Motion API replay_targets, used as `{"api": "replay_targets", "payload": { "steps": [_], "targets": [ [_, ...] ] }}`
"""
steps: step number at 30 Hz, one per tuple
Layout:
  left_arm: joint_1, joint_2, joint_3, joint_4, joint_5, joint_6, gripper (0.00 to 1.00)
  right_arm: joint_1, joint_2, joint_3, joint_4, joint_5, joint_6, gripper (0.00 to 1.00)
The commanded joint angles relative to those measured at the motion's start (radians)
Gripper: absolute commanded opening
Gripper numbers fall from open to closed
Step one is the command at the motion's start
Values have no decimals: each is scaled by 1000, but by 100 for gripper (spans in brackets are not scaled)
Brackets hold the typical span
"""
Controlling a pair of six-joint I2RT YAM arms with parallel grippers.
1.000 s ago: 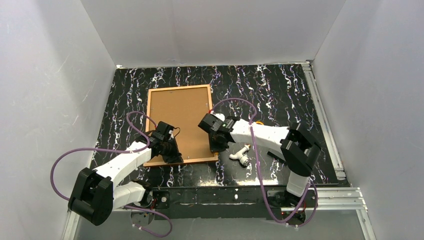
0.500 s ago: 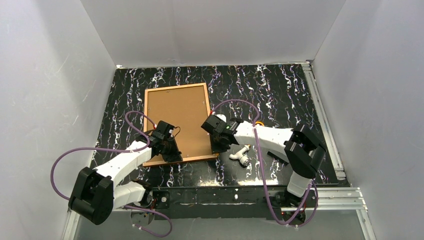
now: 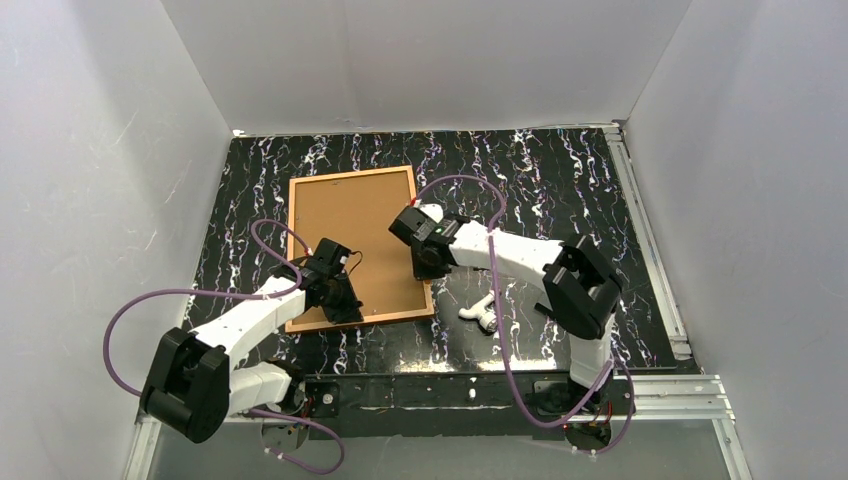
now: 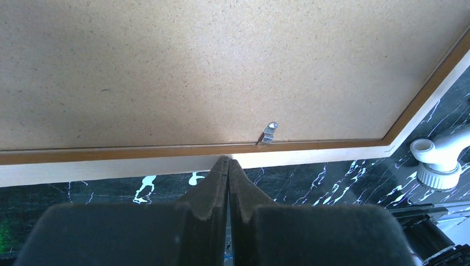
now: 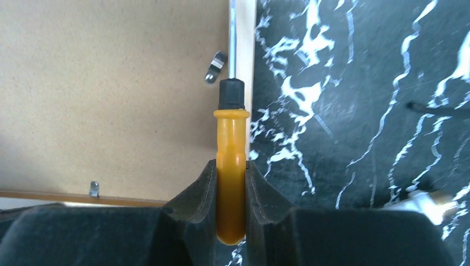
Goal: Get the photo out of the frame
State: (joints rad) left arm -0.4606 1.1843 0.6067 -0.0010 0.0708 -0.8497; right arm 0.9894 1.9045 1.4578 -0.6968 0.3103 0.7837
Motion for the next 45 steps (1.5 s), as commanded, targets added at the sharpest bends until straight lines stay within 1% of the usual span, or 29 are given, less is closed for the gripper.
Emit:
{"api": "replay_targets", "payload": {
  "steps": [1, 3, 7, 8, 11, 17, 21, 28, 39, 45],
  "targets": [
    [8, 55, -71, -233, -184, 42, 0, -16, -128, -87, 1, 41, -61, 1],
    [8, 48, -66, -227, -173, 51, 0, -17, -206, -169, 38, -6, -54, 1],
    [8, 28, -54, -224, -146, 75, 0, 1, -307, -279, 98, -77, -62, 1],
    [8, 23, -53, -220, -140, 81, 0, 9, -325, -298, 120, -102, -68, 1],
    [8, 11, -48, -220, -121, 92, 0, 28, -353, -322, 156, -112, -72, 1],
    [8, -5, -59, -221, -113, 94, 0, 29, -284, -265, 166, -156, -101, 1],
    [8, -5, -64, -220, -112, 87, 0, 5, -213, -228, 151, -192, -71, 1],
    [8, -8, -61, -223, -109, 99, 0, -19, -143, -197, 134, -184, -56, 1],
    [8, -2, -61, -220, -105, 107, 0, -38, -96, -178, 133, -182, -55, 1],
    [8, -7, -67, -219, -105, 107, 0, -31, -111, -166, 44, -169, 55, 1]
  ]
}}
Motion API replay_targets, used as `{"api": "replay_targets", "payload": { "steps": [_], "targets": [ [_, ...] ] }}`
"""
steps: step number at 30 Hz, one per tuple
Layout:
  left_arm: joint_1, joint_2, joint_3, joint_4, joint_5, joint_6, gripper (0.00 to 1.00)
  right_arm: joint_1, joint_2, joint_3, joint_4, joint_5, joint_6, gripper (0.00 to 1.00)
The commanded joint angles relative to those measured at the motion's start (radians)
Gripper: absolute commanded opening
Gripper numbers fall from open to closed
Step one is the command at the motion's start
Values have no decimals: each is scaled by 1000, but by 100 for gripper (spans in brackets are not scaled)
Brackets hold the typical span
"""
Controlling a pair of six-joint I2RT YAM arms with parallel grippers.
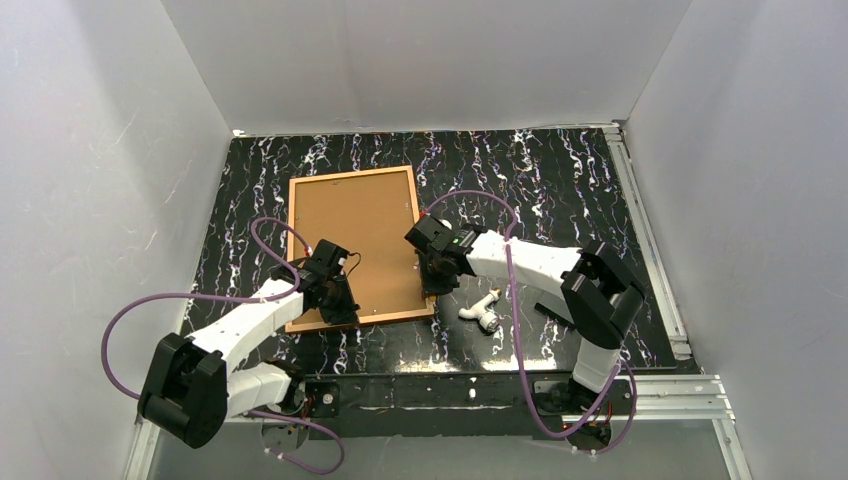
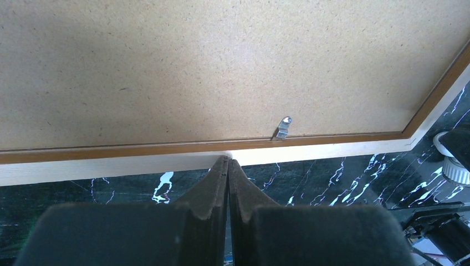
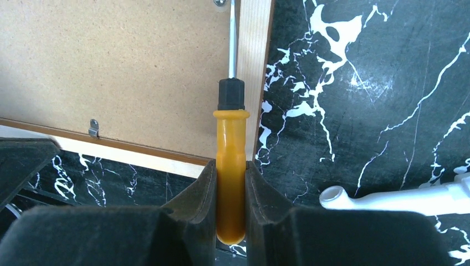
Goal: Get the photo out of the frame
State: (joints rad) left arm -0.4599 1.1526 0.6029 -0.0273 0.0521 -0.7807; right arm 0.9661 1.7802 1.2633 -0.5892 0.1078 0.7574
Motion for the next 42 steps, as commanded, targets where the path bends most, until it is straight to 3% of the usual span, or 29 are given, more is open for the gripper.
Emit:
{"api": "replay_targets", "payload": {
  "steps": [1, 7, 15, 24, 31, 35, 37, 40, 42],
  "targets": [
    [7, 24, -63, -191, -87, 37, 0, -7, 15, 23, -67, 38, 90, 1],
    [7, 24, -53, -199, -84, 41, 0, -6, 16, 1, -89, 73, 89, 1],
    [7, 21, -53, -210, -88, 43, 0, -15, 23, -18, 59, 10, -15, 1],
    [7, -2, -66, -221, -93, 46, 0, -26, -56, -177, 374, -175, -158, 1],
    [7, -51, -44, -259, -63, 48, 0, -25, -189, -115, 177, 17, -209, 1],
    [7, -120, -9, -294, -5, 42, 0, -17, -334, -152, 126, 21, -196, 1],
    [9, -146, 17, -320, 25, 56, 10, -16, -398, -204, 118, 3, -162, 1],
    [12, -182, 50, -343, 83, 106, 42, -10, -479, -338, 185, -81, -96, 1],
    [13, -206, 67, -351, 119, 166, 57, 1, -531, -439, 258, -154, -48, 1]
  ]
}}
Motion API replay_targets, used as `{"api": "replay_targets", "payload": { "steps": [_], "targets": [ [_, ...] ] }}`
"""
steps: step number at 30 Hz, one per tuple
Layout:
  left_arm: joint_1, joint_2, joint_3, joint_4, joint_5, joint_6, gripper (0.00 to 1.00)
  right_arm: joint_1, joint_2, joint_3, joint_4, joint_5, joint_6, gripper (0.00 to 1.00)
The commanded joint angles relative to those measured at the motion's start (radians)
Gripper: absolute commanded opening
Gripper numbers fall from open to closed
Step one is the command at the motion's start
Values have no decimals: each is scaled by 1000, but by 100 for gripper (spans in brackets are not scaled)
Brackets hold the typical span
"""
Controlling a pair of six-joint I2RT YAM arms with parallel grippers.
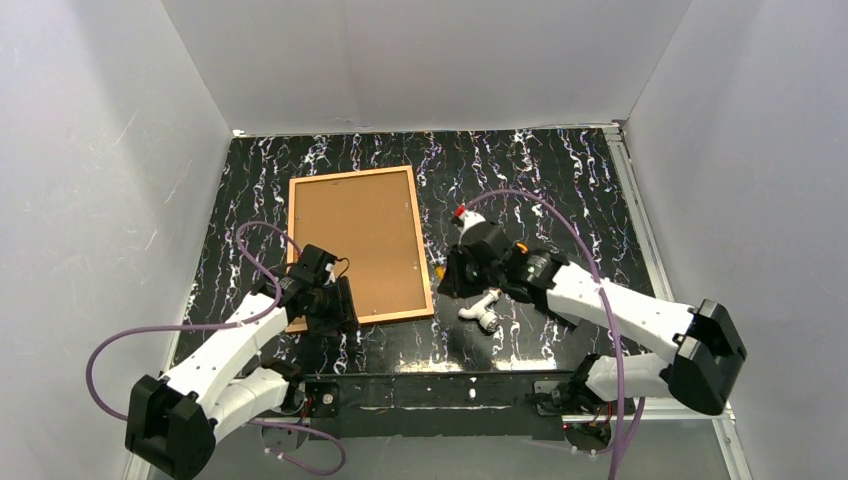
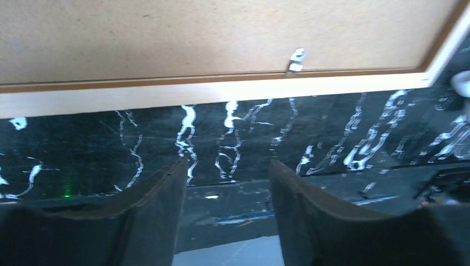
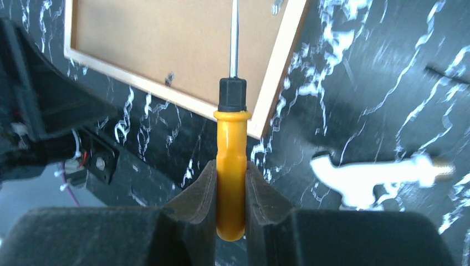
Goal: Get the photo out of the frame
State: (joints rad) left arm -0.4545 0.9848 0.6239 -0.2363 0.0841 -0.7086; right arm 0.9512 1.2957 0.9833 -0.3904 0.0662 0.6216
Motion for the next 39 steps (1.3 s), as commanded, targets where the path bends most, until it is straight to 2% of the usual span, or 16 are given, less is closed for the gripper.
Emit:
{"api": "replay_targets", "payload": {
  "steps": [1, 4, 9, 15, 19, 20, 22, 25, 27, 29, 35, 39],
  "targets": [
    [9, -51, 52, -146, 102, 131, 62, 22, -73, -205, 93, -138, 108, 1],
    [8, -72, 72, -160, 137, 242, 71, 43, -142, -284, 106, -155, 136, 1],
    [2, -12, 94, -105, 348, 441, 76, 49, -316, -322, 12, -88, 122, 1],
    [-123, 26, 62, -83, 237, 895, 75, 50, -503, -335, -81, -23, 110, 1],
    [-195, 118, 66, -48, 184, 980, 75, 49, -584, -361, -108, -32, 122, 1],
    [-203, 148, 70, -36, 150, 982, 74, 49, -602, -373, -110, -32, 124, 1],
    [-223, 215, 97, -36, 16, 1091, 74, 49, -696, -397, -142, -7, 127, 1],
    [-222, 328, 87, 23, 17, 1147, 74, 49, -764, -413, -172, 20, 133, 1],
    [-223, 368, 90, 65, -27, 1149, 66, 49, -795, -414, -203, 31, 135, 1],
    [-228, 374, 59, 92, -70, 1148, 50, 49, -827, -421, -221, 45, 138, 1],
    [-279, 413, 35, 117, -169, 1145, 40, 49, -844, -427, -228, 59, 143, 1],
    [-293, 442, 46, 105, -206, 1127, 30, 49, -842, -433, -227, 60, 149, 1]
  ]
}}
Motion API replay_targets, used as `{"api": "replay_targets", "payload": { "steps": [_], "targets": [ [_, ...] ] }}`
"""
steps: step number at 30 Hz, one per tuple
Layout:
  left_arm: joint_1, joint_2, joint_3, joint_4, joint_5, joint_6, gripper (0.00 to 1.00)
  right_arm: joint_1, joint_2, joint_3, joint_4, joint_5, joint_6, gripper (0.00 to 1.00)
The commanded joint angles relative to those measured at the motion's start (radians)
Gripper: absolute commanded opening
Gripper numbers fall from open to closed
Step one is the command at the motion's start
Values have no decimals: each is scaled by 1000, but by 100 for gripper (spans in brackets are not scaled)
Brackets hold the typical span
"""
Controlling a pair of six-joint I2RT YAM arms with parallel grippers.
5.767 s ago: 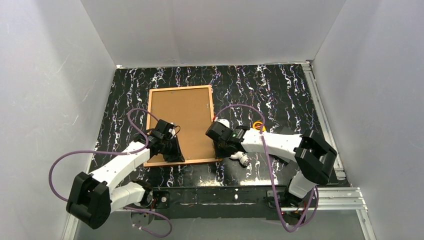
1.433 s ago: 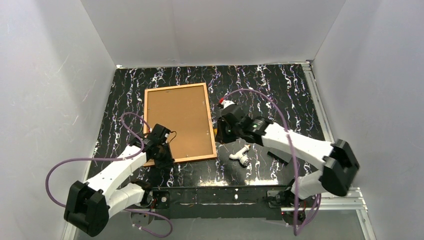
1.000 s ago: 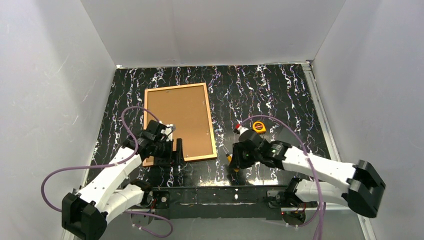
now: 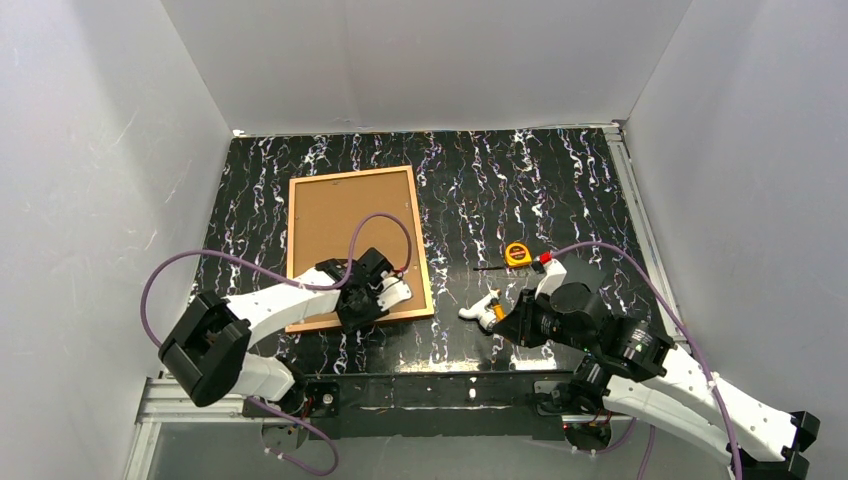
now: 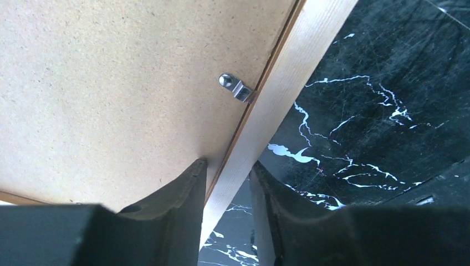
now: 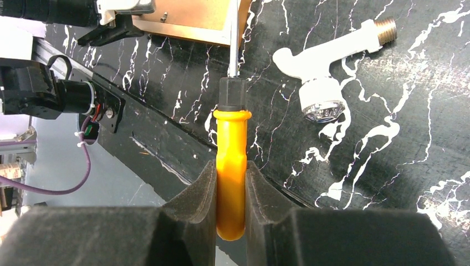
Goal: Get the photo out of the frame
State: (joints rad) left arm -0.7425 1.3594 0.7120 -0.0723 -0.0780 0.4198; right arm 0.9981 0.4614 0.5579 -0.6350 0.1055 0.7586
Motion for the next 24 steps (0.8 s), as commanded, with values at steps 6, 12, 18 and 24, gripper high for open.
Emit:
{"api": "replay_targets", "payload": {
  "steps": [6, 12, 18, 24],
  "targets": [
    [-5, 149, 41, -175, -17, -65, 4, 2, -38, -10, 9, 29, 16, 1],
    [-6, 131, 69, -206, -8, -203, 0, 2, -93, -9, -43, 58, 15, 1],
    [-37, 116, 120, -223, -90, -389, 0, 3, -132, -29, -51, 60, 25, 1],
    [-38, 183, 248, -330, -78, -551, 0, 2, -112, -20, -49, 61, 30, 1]
  ]
}}
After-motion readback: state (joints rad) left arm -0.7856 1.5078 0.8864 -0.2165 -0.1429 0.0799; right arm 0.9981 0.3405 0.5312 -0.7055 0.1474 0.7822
